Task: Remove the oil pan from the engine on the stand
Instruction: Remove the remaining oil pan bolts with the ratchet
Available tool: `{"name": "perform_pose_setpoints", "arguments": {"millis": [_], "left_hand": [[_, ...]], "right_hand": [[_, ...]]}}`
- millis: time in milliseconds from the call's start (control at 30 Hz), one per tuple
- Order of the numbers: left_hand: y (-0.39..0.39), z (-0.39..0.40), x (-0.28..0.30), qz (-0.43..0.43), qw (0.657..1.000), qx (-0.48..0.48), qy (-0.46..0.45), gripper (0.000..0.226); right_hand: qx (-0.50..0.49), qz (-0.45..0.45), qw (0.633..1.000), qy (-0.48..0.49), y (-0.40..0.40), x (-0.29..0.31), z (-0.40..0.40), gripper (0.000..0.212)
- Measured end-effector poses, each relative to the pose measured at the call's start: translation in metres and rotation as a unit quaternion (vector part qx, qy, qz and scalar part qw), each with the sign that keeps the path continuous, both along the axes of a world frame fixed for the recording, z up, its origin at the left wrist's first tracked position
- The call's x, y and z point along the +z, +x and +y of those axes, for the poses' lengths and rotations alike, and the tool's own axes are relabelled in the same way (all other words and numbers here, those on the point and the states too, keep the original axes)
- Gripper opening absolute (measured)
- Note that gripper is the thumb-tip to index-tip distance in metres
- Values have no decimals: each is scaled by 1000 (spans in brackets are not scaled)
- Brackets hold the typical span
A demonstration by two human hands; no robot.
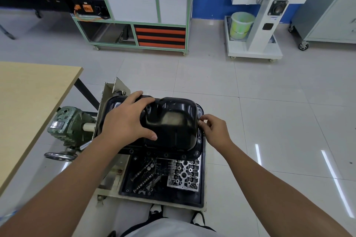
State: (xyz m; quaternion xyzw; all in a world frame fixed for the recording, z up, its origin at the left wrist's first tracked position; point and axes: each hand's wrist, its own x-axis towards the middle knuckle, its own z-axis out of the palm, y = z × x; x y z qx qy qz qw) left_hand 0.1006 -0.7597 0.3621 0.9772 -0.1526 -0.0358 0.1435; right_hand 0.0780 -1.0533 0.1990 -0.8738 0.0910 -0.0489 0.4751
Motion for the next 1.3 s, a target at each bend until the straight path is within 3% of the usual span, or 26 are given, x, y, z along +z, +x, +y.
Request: {"name": "perform_pose_setpoints", "arguments": {"millis": [167, 467, 567, 633, 733, 800, 933, 1067, 1167, 1300], "left_hand": [[-1, 0, 0, 0, 1000, 1, -3, 121], [0, 0, 1, 0, 1000, 2, 1, 122], [0, 0, 0, 0, 1000, 1, -1, 123], [0, 1, -1, 3, 1000, 2, -1, 123], [1, 2, -3, 0, 1000, 1, -4, 123], [1, 2, -2, -2, 1000, 4, -2, 123], [3, 2, -5, -4, 1000, 4, 3, 124], [7, 5, -8, -13, 1000, -2, 5, 123], [12, 2, -8, -16, 1000, -4, 0, 121], [15, 18, -11, -22, 996, 31, -76, 102]], "right_hand": [[18, -10, 1000, 8, 1, 3, -3, 22], [-6, 2, 998, 55, -5, 5, 5, 19], [-46, 9, 989, 144, -1, 20, 9, 19], [-95, 27, 954, 283, 1, 31, 8, 20], [-140, 45, 833, 533, -4, 50, 3, 27], [-145, 65, 781, 604, -12, 59, 1, 23], [-140, 69, 725, 671, -30, 70, -8, 13], [-141, 75, 722, 673, -42, 71, -17, 21], [-188, 134, 724, 649, -45, 67, -11, 46], [-201, 189, 797, 538, -46, 68, 18, 44]]}}
